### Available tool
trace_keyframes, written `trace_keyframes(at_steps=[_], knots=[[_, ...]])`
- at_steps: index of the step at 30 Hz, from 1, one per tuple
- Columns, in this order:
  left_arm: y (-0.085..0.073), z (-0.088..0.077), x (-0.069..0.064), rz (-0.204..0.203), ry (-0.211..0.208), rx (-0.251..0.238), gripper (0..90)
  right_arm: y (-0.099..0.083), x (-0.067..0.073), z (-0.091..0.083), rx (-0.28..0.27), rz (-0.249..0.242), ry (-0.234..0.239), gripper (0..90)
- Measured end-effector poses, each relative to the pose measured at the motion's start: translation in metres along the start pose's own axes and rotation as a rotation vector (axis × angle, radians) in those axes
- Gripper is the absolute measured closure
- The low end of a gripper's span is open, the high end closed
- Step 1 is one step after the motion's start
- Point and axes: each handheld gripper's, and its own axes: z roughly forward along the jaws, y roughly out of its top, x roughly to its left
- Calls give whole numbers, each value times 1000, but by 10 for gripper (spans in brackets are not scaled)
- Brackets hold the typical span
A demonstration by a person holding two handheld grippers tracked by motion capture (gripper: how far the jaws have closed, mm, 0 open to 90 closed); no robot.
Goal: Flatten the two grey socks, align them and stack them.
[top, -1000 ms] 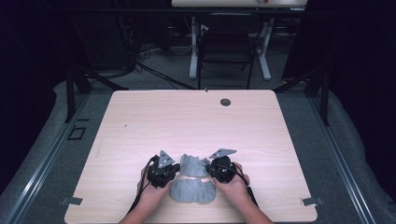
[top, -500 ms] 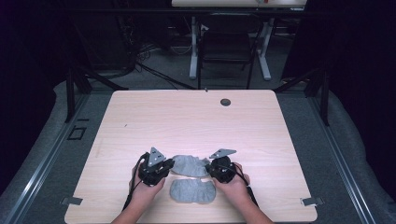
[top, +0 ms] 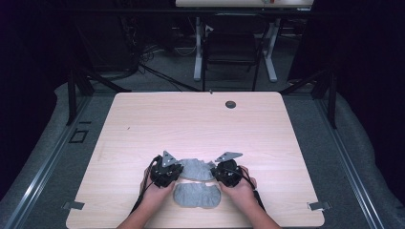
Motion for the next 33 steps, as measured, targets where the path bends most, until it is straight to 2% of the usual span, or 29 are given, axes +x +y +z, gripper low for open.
trace_keyframes(at_steps=[12, 15, 18, 21, 26, 30, 33], knots=[[-8, -5, -8, 13, -19, 15, 833, -1, -5, -1, -3, 17, -9, 881], [-7, -8, -8, 10, -17, -4, 808, 1, -6, -1, 1, 23, -5, 867], [-4, -11, -5, 3, -23, -14, 796, 3, -5, -2, 7, 14, 2, 842], [1, -15, -1, -1, -11, -25, 783, 5, -4, -4, -4, 9, 9, 823], [6, -17, 9, -23, -20, -45, 730, 11, -5, -9, -39, -2, -17, 778], [8, -14, 15, -28, -18, -37, 720, 14, -12, -10, -45, -9, -26, 762], [10, -11, 19, -33, -7, -30, 705, 16, -15, -10, -48, 7, -28, 745]])
